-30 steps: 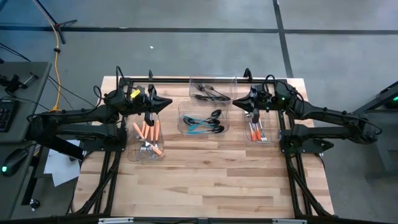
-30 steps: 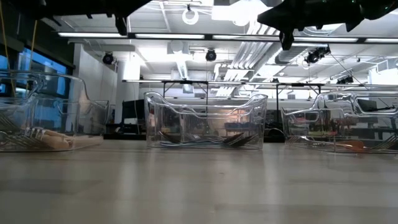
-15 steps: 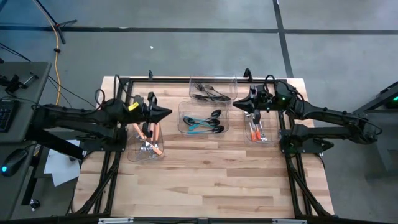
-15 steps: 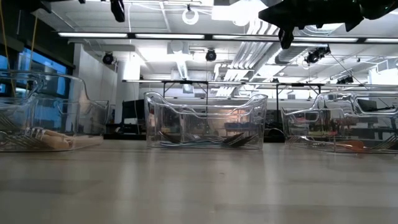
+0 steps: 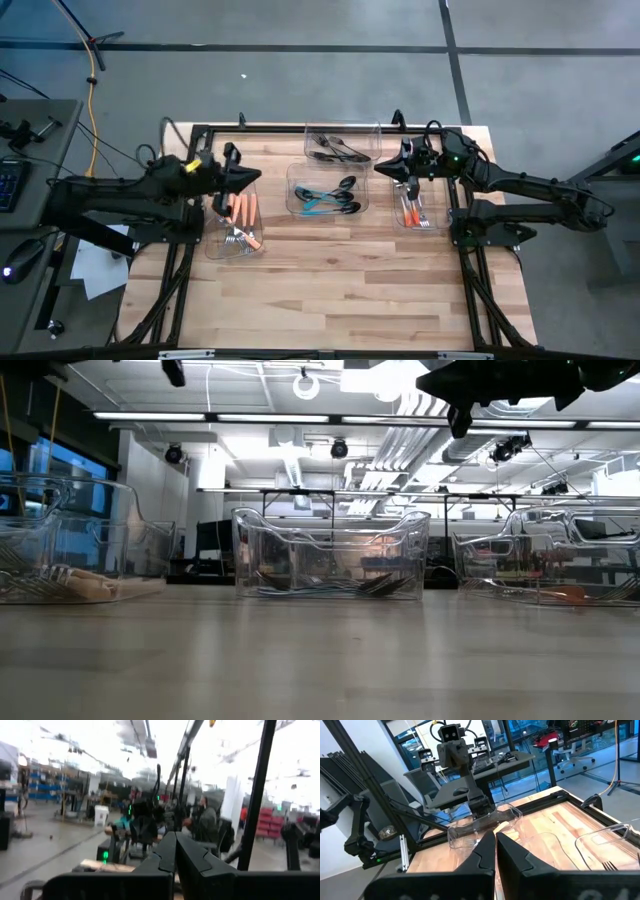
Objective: Sort silverware by color (type)
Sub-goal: Return to Home Position
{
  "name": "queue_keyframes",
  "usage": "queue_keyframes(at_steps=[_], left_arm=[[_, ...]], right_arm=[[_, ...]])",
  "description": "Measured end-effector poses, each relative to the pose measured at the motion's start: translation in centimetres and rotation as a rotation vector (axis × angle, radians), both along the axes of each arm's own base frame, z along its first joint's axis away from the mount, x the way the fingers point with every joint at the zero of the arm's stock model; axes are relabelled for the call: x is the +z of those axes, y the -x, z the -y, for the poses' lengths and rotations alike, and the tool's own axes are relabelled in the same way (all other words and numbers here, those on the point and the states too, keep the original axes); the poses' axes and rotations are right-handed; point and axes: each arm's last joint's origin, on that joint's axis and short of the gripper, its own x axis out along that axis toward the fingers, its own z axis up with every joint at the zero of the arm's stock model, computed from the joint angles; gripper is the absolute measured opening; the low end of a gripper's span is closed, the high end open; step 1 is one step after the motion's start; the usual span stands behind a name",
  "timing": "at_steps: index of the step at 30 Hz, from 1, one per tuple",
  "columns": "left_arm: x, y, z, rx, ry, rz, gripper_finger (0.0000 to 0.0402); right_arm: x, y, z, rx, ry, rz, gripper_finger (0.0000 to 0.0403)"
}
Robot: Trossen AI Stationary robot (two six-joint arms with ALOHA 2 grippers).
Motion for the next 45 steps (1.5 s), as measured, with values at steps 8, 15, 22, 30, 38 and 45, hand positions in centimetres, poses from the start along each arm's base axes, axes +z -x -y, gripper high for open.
queue_keyframes(at_steps=[8,15,22,30,38,45], left_arm=[[-4.8,4.0,0.0,0.038,0.103,0.168,0.0000],[-8.5,5.6,0.0,0.094,0.123,0.213,0.0000],[-9.2,6.2,0.0,0.097,0.118,0.214,0.0000],[-10.6,5.6,-0.1,0.104,0.171,0.063,0.0001],[-12.5,5.2,-0.1,0.118,0.183,-0.142,0.0001],[-13.4,5.1,-0.1,0.126,0.184,-0.233,0.0001]], right_arm=[[-0.1,0.0,0.0,-0.001,-0.003,-0.006,0.0000],[-0.1,0.0,0.0,-0.005,-0.068,-0.008,0.0000],[-0.1,0.0,0.0,-0.007,-0.124,-0.008,0.0000],[-0.4,1.0,-0.4,-0.001,-0.168,-0.078,0.0000],[-3.8,5.5,-2.3,-0.014,-0.154,0.022,0.0000],[-7.4,7.8,-3.7,-0.011,-0.089,0.258,0.0000]])
